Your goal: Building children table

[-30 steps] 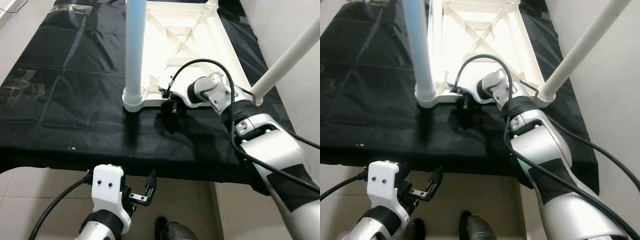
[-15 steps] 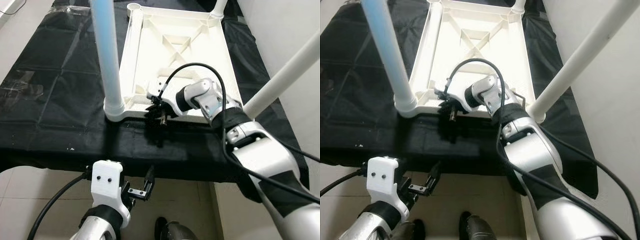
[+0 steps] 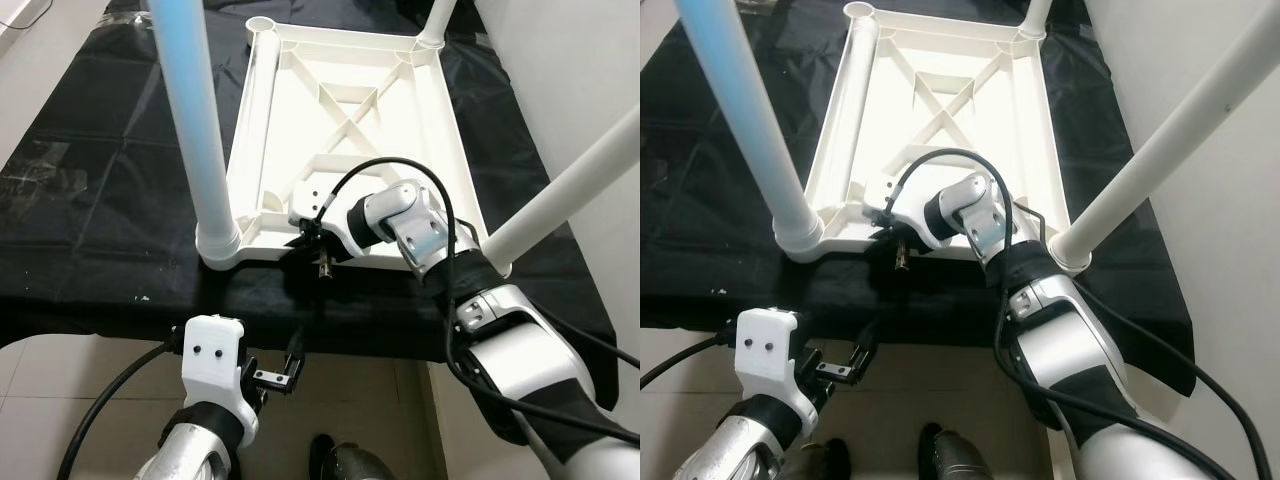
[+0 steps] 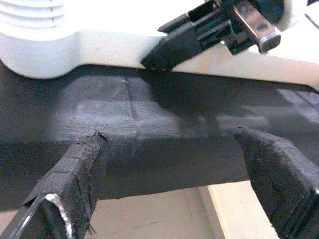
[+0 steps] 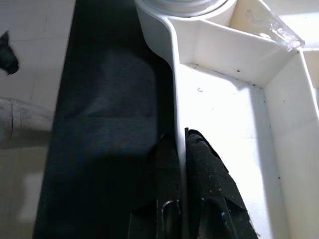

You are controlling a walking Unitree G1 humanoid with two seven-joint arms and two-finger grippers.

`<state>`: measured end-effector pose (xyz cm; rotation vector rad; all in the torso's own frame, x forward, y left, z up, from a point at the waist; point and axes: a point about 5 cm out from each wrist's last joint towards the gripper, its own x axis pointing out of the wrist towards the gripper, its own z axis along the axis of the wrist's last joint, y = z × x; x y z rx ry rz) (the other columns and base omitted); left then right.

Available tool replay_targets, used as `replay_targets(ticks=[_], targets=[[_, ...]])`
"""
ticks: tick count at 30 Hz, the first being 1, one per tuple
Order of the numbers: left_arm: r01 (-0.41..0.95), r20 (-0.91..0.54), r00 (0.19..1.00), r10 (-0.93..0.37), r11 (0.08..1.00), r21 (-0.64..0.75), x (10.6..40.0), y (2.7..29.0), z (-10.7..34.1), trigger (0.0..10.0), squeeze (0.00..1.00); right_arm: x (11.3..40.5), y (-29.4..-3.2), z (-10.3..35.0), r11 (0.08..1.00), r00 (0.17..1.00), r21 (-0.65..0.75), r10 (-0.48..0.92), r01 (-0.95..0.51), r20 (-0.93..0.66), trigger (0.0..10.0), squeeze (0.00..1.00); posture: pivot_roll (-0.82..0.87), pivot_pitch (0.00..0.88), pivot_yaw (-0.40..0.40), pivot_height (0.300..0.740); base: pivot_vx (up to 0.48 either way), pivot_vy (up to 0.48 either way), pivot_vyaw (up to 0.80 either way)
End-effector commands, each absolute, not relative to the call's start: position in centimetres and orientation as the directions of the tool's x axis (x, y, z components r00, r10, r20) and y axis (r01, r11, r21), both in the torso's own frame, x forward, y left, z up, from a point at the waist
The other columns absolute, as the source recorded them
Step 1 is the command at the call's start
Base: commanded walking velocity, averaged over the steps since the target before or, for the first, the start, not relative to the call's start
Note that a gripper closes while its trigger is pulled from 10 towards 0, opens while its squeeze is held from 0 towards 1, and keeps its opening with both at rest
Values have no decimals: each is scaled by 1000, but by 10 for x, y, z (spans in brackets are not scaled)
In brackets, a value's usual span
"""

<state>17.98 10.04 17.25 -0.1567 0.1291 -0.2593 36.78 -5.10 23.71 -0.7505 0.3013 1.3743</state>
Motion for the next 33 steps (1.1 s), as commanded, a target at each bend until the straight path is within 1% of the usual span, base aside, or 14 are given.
replay_targets(ticks=[1, 5, 13, 14, 15, 16, 17, 18, 19, 22, 23, 29, 31, 33], targets=[[244, -135, 954, -267, 956, -165, 179, 101, 166, 10000, 0, 354, -44, 202, -76, 41, -147, 748, -986, -663, 0, 0, 88, 284, -114, 740, 0, 0, 0], [244, -135, 955, -265, 957, -157, 180, 102, 166, 10000, 0, 347, -46, 204, -107, 14, -141, 749, -984, -663, 0, 0, 86, 281, -111, 740, 0, 0, 0], [243, -135, 955, -264, 957, -156, 181, 103, 165, 10000, 0, 343, -47, 204, -104, 18, -143, 745, -984, -667, 0, 0, 87, 281, -108, 740, 0, 0, 0], [245, -136, 954, -266, 957, -155, 181, 103, 165, 10000, 0, 343, -48, 203, -93, 34, -151, 738, -984, -674, 10000, 0, 88, 280, -106, 740, 0, 0, 0], [247, -136, 954, -268, 957, -153, 181, 103, 165, 10000, 0, 343, -49, 203, -78, 54, -162, 731, -984, -680, 10000, 0, 89, 279, -105, 740, 0, 0, 0], [247, -136, 954, -268, 957, -153, 181, 103, 165, 10000, 0, 343, -49, 203, -78, 54, -162, 731, -984, -680, 10000, 0, 89, 279, -105, 740, 0, 0, 0], [249, -137, 953, -270, 957, -151, 181, 103, 164, 10000, 0, 344, -51, 202, -68, 72, -175, 726, -982, -684, 10000, 1000, 88, 278, -105, 740, 0, 0, 0], [249, -137, 953, -270, 957, -151, 181, 103, 164, 10000, 0, 344, -51, 202, -68, 72, -175, 726, -982, -684, 10000, 1000, 88, 278, -105, 740, 0, 0, 0], [249, -139, 953, -270, 957, -148, 182, 104, 163, 10000, 0, 346, -55, 203, -49, 100, -193, 719, -980, -688, 10000, 1000, 92, 274, -104, 740, 0, 0, 0], [249, -140, 953, -270, 957, -147, 182, 104, 163, 10000, 0, 349, -57, 204, -23, 125, -203, 718, -979, -685, 10000, 1000, 92, 274, -104, 740, 0, 0, 0], [250, -144, 952, -270, 958, -143, 182, 104, 161, 10000, 0, 351, -61, 206, -1, 149, -214, 711, -977, -687, 10000, 0, 93, 271, -98, 740, 0, 0, 0], [255, -147, 950, -274, 957, -138, 183, 104, 159, 10000, 0, 352, -73, 215, 2, 165, -229, 699, -973, -696, 10000, 0, 94, 258, -93, 740, 0, 0, 0], [255, -147, 950, -274, 957, -138, 183, 104, 159, 10000, 0, 352, -73, 215, 2, 165, -229, 699, -973, -696, 10000, 0, 94, 258, -93, 740, 0, 0, 0], [259, -148, 949, -277, 957, -130, 186, 106, 156, 10000, 0, 356, -89, 231, 4, 189, -259, 692, -966, -696, 10000, 0, 94, 240, -87, 740, 0, 0, 0]])
